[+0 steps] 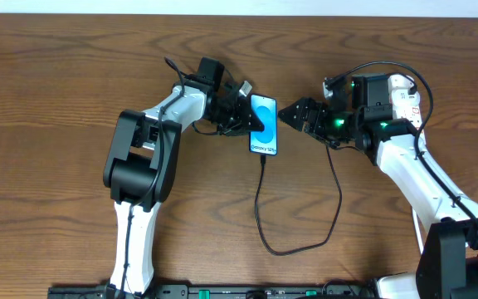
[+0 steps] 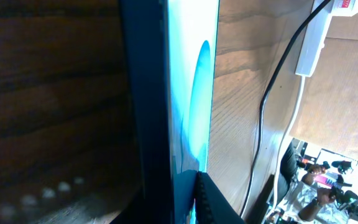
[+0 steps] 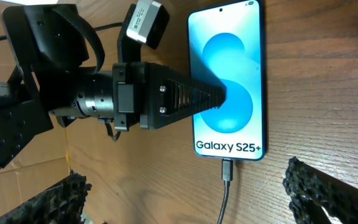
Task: Plug charger to phone and switch on socket
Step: 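Lower the phone flat onto the table with both grippers, then release the phone and lift both grippers away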
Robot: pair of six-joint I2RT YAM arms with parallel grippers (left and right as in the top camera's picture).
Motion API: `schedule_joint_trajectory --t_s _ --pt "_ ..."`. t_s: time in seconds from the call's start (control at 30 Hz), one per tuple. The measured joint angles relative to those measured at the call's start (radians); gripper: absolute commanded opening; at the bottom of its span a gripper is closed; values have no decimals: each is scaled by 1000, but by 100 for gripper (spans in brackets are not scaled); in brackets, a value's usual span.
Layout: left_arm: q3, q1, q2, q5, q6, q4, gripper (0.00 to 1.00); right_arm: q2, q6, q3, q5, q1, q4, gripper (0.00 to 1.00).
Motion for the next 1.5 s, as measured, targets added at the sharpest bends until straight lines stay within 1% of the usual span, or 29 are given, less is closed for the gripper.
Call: schedule_joint_trajectory --t_s 0.03,0.07,0.13,0.17,0.23,0.37,0.47,0.5,0.73,0.77,0.8,0.87,1.0,1.13,1.2,1.23,1.27,1.33,1.37,1.4,1.43,1.5 --pt "0 0 0 -3 0 0 24 0 -1 0 0 0 0 99" --pt "0 0 0 -6 0 0 25 0 -3 0 0 0 0 99" --pt "0 0 0 -16 2 0 29 0 -3 0 0 0 0 99" --pt "0 0 0 -17 2 0 38 0 -3 0 0 0 0 99" --pt "0 0 0 -8 0 1 46 0 -3 0 0 0 0 99" --pt "9 -1 -3 -7 3 -10 49 0 -3 0 0 0 -5 99" --pt "13 -1 -8 -22 6 -32 65 0 -7 0 0 0 -8 99" --pt "16 -2 -13 -27 3 -42 68 0 -10 0 0 0 -8 99" --pt "39 -8 -50 -179 8 -125 70 0 -47 0 30 0 -62 99" --pt "42 -8 -53 -202 7 -132 73 0 -50 0 40 0 -70 99" --pt "43 -8 -56 -215 8 -136 76 0 -55 0 52 0 -81 99" --pt "46 -8 -60 -233 6 -140 77 0 -64 0 63 0 -89 99" --pt "49 -8 -64 -259 6 -142 77 0 -79 0 99 0 -134 99" --pt "50 -3 -75 -293 7 -163 78 0 -84 0 117 -18 -217 99" --pt "47 8 -93 -363 8 -188 78 0 -89 5 127 -40 -269 99" --pt "40 18 -110 -425 8 -206 79 1 -104 22 148 -61 -352 99" --pt "28 28 -128 -489 7 -225 79 1 -109 33 161 -72 -385 99" --pt "12 48 -164 -598 8 -250 79 6 -128 89 219 -99 -507 99" --pt "-2 60 -202 -681 8 -258 79 9 -141 150 285 -117 -600 99" --pt "-8 69 -241 -736 8 -264 79 9 -145 174 313 -124 -625 99" --pt "-11 79 -320 -832 8 -261 79 9 -155 247 385 -140 -685 99" --pt "-11 83 -430 -929 8 -246 79 8 -163 336 476 -156 -740 99"
